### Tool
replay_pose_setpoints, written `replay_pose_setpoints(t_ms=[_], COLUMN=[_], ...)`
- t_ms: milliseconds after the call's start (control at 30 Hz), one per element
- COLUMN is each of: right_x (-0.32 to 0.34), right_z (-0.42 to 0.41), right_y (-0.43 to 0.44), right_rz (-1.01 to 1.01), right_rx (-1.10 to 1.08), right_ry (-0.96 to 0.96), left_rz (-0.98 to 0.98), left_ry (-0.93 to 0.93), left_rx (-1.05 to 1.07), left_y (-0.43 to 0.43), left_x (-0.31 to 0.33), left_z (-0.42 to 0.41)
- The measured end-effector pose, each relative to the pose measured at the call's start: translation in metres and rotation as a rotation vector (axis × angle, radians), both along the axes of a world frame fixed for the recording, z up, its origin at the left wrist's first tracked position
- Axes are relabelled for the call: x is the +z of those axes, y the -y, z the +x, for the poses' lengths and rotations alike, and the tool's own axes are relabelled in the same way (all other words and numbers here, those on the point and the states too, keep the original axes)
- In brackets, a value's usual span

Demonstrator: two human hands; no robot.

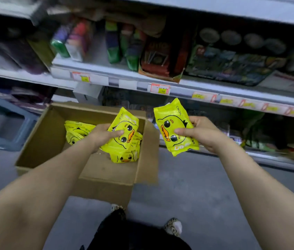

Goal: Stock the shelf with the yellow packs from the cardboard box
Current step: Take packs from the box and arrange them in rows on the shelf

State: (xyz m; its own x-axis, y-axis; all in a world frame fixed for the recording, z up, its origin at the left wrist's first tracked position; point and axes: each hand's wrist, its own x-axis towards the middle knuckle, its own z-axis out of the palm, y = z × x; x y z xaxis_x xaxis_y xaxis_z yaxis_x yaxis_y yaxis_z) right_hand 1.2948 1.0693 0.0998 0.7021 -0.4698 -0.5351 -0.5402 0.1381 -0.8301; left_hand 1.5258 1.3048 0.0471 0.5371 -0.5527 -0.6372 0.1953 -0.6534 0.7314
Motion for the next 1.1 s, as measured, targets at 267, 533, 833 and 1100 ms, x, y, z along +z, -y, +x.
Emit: replay_pose_setpoints(t_ms=[267,533,833,1100], right_x=[0.094,0.182,0.255,0.299], right_z=[-0.096,-0.159,-0.193,-0.181], right_y=[0.068,0.144,0.224,0.310], right_rz=[-0.292,-0.680,-0.867,-1.020], right_rx=[0.066,-0.022,0.024,-0.005], right_ry=[0.060,0.082,-0.053,-0.196], left_rz=[-0.127,-0.217,-0.242,-0.107], left_ry=[0.086,0.384,0.704,1.082], left_rx=[-0.160,-0.387,-0.626,-0.877], left_y=[0.089,0.207,0.363,0.491], left_x=[0.122,0.242,0.328,0.369], left_z=[-0.059,-0.100,-0.113,-0.102])
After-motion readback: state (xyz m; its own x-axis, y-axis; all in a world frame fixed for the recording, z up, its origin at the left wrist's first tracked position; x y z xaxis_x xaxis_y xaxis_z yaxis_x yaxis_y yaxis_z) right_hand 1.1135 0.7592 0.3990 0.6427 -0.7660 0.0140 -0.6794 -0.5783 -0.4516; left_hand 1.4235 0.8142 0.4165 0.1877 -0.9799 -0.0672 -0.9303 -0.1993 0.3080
